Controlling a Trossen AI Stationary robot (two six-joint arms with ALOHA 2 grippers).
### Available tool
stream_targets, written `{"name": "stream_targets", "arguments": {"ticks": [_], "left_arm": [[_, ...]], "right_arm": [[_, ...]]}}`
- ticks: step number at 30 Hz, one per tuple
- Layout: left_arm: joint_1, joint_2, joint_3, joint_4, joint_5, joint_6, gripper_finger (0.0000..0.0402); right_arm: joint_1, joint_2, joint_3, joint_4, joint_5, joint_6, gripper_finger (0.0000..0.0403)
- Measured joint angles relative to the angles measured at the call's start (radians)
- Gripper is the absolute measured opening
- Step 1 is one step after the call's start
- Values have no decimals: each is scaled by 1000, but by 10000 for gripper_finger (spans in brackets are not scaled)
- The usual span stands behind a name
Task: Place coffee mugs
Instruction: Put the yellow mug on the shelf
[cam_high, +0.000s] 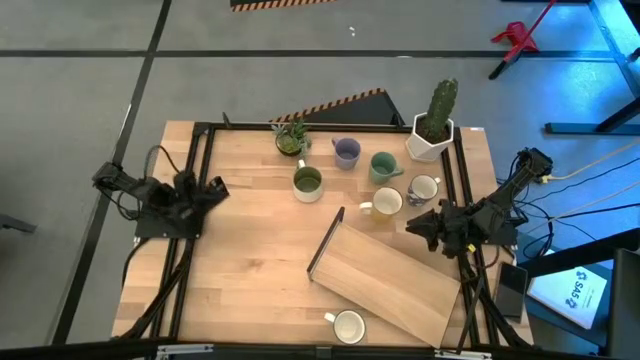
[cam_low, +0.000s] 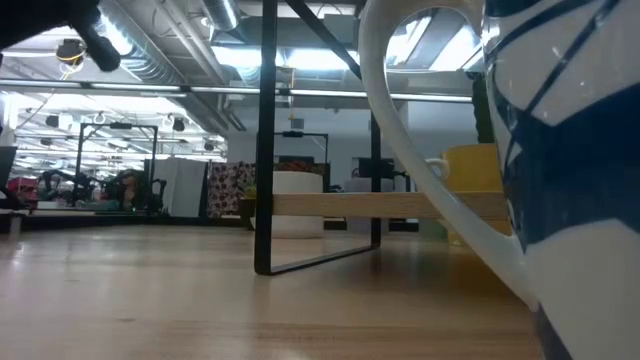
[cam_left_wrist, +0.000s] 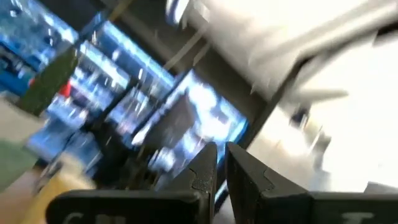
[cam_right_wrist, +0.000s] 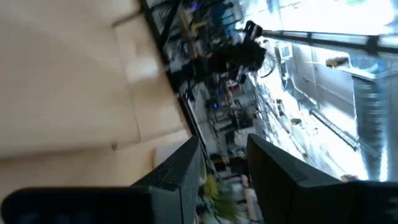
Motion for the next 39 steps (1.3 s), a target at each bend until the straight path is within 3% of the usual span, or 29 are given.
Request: {"name": "stream_targets", "arguments": {"ticks": [4, 8, 13, 18, 22, 39], "left_arm": [[0, 0, 0, 112, -6, -1, 27], [0, 0, 0, 227, -2, -2, 27], [0, 0, 1, 284, 1, -18, 28], [0, 0, 0, 280, 33, -49, 27], [0, 0, 0, 280, 34, -25, 28], [0, 0, 0, 292, 25, -54, 27]], "right_arm": [[0, 2, 0, 51, -25, 45, 122], [0, 8, 0, 162, -182, 292, 122], [0, 6, 0, 466, -190, 549, 122], [0, 6, 0, 808, -223, 551, 122], [0, 6, 0, 963, -225, 521, 122], [0, 6, 0, 971, -198, 497, 122]]}}
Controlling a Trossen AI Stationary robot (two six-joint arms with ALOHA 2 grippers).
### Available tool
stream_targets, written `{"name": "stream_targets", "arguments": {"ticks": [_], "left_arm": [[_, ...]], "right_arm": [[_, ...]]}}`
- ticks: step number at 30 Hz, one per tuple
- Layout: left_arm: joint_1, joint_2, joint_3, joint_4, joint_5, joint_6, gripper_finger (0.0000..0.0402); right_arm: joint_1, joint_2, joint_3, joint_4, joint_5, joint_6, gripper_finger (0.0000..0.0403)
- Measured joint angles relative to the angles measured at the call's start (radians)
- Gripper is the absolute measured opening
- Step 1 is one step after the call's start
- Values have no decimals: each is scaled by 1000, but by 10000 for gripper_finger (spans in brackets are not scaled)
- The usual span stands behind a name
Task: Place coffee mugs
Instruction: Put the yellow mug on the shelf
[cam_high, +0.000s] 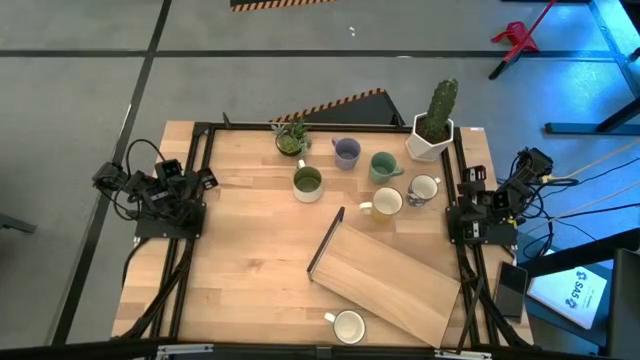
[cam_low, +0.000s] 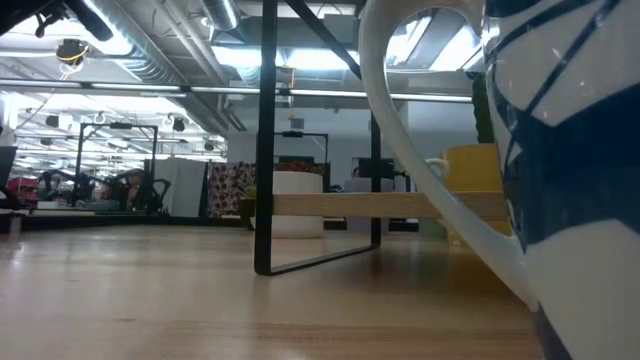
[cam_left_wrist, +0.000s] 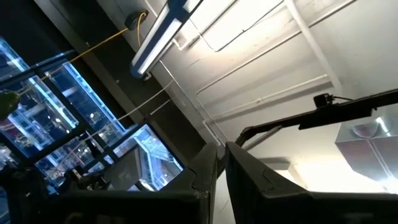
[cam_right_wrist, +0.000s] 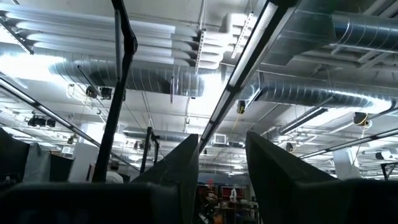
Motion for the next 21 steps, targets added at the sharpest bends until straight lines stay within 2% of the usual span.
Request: {"name": "stream_targets", "arguments": {"ticks": [3, 13, 16, 21], "left_arm": [[0, 0, 0, 3, -41, -1, 27], [0, 0, 1, 5, -228, 12, 28], [1, 7, 37, 0, -218, 71, 28], [2, 100, 208, -62, -95, 304, 28]], "right_arm": [[0, 0, 0, 0, 27, -1, 122], [0, 0, 0, 3, 246, -5, 122], [0, 0, 9, 5, 296, -5, 122], [0, 0, 96, -67, 392, -98, 132]]}}
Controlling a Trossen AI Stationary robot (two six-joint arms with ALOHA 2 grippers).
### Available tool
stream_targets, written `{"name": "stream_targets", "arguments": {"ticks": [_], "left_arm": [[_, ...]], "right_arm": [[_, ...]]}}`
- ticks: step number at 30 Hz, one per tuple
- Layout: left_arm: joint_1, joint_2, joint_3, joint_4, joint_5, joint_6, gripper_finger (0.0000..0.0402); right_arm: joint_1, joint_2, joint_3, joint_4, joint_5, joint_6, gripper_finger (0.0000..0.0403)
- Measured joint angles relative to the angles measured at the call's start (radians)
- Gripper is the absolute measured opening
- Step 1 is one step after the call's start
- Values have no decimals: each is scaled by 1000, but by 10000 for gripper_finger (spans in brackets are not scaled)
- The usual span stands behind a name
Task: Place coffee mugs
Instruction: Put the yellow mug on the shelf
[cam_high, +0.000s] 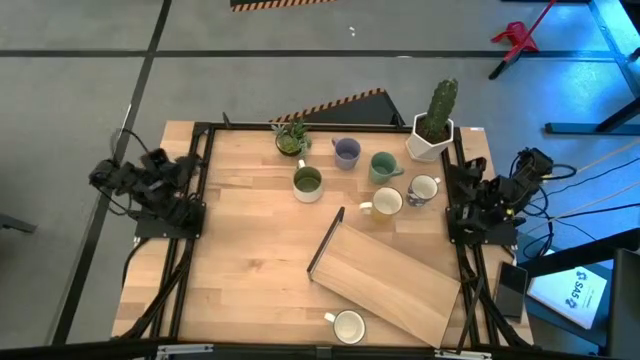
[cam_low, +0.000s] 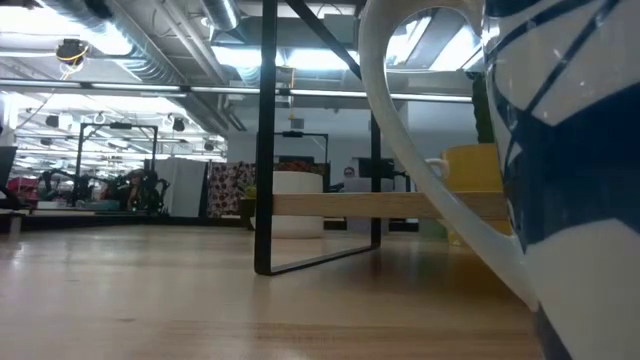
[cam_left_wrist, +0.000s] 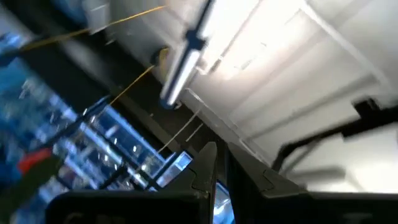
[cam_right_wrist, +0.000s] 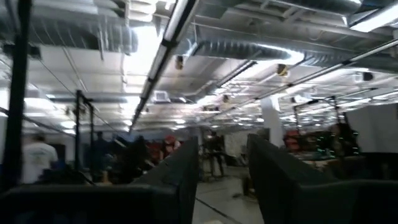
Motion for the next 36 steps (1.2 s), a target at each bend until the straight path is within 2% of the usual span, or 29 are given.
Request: {"name": "stream_targets", "arguments": {"ticks": [6, 10, 14, 18, 22, 25, 29, 36], "left_arm": [[0, 174, 248, -204, 134, 235, 28], [0, 291, 380, -295, 213, 297, 32], [0, 400, 467, -339, 261, 351, 54], [0, 496, 528, -338, 336, 408, 86], [0, 565, 570, -345, 369, 427, 119], [0, 588, 592, -364, 365, 364, 136], [0, 591, 638, -472, 324, 291, 142], [1, 591, 783, -771, 107, 276, 142]], "right_arm": [[0, 0, 144, -151, 72, -146, 210], [0, 0, 231, -235, 72, -194, 275], [0, 0, 301, -320, 73, -195, 323], [0, 0, 343, -359, 80, -194, 349], [0, 0, 367, -360, 81, -193, 355], [0, 0, 385, -360, 82, -169, 355], [0, 5, 399, -385, 97, -154, 356], [0, 60, 463, -479, 253, -159, 356]]}}
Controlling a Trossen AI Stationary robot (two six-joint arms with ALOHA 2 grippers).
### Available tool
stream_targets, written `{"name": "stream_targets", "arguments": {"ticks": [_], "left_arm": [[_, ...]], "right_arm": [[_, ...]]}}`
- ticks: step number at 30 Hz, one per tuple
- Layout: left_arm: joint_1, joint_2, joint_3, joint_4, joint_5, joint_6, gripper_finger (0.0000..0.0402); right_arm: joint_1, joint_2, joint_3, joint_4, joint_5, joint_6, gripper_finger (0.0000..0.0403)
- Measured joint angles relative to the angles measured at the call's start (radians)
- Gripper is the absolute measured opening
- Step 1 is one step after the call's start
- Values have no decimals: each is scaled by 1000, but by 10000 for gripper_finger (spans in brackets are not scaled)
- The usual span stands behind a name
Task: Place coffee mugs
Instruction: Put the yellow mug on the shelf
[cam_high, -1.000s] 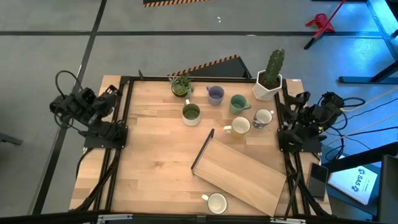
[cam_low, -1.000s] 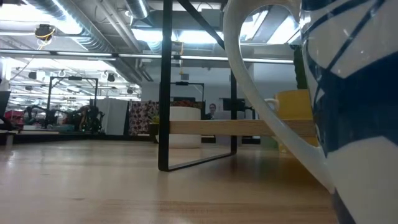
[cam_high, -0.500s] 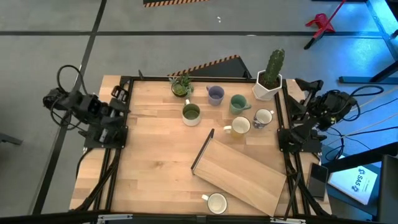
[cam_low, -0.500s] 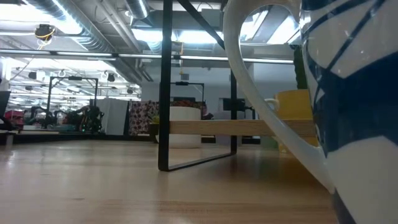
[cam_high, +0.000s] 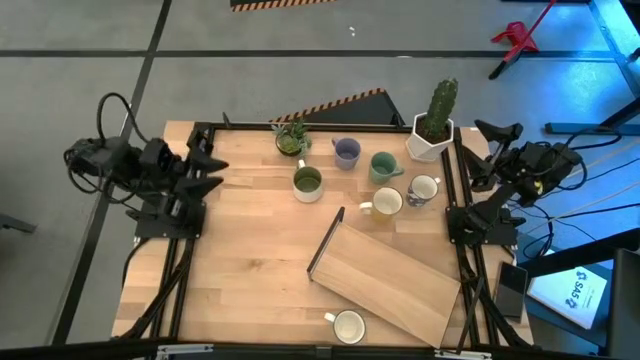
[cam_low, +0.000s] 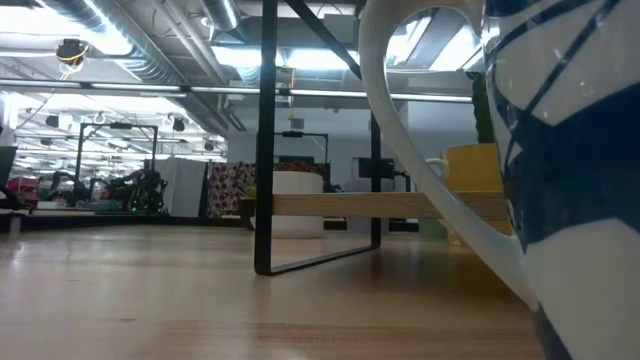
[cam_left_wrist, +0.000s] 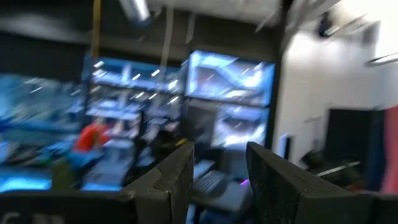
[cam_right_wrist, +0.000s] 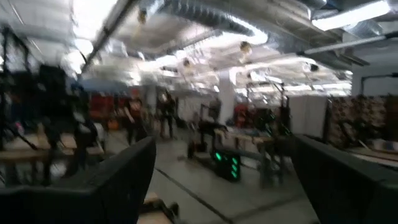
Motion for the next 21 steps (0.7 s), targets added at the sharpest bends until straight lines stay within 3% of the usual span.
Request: {"name": "stream_targets", "arguments": {"ticks": [6, 10, 17, 21], "left_arm": [[0, -1, 91, -337, -196, -156, 142], [0, 0, 95, -493, -227, -291, 142], [0, 0, 95, -537, -167, -424, 142], [0, 0, 95, -468, -67, -424, 142]], "right_arm": [[0, 104, 100, -160, 300, 20, 356], [1, 173, 141, -168, 416, 1, 356], [3, 249, 147, -164, 400, 6, 356], [39, 272, 147, -163, 175, 91, 356]]}}
